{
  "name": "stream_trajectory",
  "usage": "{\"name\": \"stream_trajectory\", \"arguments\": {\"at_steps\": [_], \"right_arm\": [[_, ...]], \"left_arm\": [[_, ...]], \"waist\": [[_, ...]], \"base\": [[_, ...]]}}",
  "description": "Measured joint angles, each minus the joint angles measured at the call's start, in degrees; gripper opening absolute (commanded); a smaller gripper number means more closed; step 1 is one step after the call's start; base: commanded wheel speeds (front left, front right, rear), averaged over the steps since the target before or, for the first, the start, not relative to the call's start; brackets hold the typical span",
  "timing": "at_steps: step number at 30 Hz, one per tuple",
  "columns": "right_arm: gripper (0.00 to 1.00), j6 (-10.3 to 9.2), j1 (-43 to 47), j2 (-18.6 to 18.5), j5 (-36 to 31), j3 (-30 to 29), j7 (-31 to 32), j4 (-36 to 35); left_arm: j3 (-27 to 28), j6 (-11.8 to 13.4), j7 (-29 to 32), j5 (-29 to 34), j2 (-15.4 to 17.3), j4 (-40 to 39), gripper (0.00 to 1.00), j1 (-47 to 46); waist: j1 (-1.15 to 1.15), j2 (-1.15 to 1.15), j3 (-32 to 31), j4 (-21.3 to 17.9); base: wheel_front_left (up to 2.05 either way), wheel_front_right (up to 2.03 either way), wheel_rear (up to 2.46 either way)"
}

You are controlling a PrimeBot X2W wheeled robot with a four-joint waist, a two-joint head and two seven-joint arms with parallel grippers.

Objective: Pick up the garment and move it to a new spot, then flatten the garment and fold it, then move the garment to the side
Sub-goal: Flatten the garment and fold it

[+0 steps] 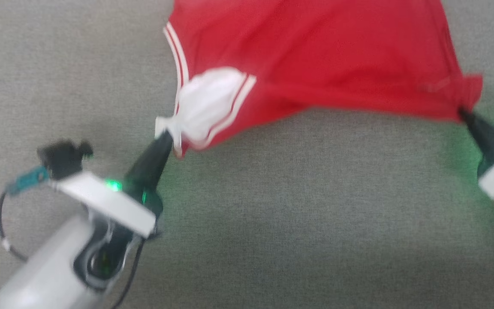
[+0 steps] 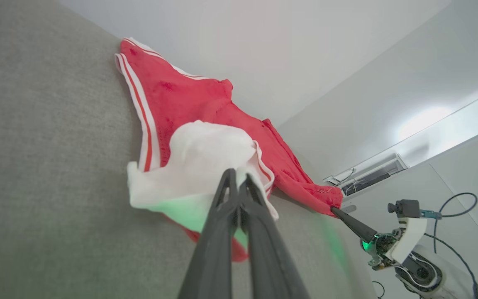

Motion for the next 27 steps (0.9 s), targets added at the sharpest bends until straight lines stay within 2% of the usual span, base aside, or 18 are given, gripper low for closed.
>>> {"name": "stream_trajectory", "arguments": {"at_steps": [7,13,17,20,23,27], "right_arm": [[0.0,-0.01,18.3,-5.9,4.9,-5.0,2.5,-11.2],[0.0,-0.01,32.6,-9.1,5.6,-10.9,3.3,-20.7],[0.0,-0.02,38.9,-9.0,4.4,-15.8,4.0,-25.5],[0.0,-0.01,40.1,-7.3,2.3,-19.3,5.2,-28.1],[0.0,-0.02,39.6,-5.3,1.0,-22.4,7.6,-29.5],[0.0,-0.01,34.8,-2.7,-1.7,-25.6,11.6,-29.5]], "left_arm": [[2.1,0.0,0.0,3.3,4.1,-10.3,0.0,13.4],[3.7,0.0,0.0,3.8,8.3,-19.3,0.0,22.2],[4.9,0.0,0.0,3.7,11.0,-22.7,0.0,25.7],[5.3,0.0,0.0,4.4,12.0,-22.7,0.0,25.3],[4.4,0.0,0.5,4.6,12.0,-21.6,0.0,21.2],[3.3,0.0,2.4,3.8,10.6,-18.9,0.0,12.9]], "waist": [[0.0,0.0,-2.9,0.4],[0.0,0.0,-3.8,0.0],[0.0,0.0,-3.8,-0.4],[0.0,0.0,-3.7,-0.6],[0.0,0.0,-3.7,-0.7],[0.0,0.0,-3.2,-0.6]], "base": [[0.0,0.0,0.0],[0.0,0.0,0.0],[0.0,0.0,0.0],[0.0,0.0,0.0],[0.0,0.0,0.0],[0.0,0.0,0.0]]}}
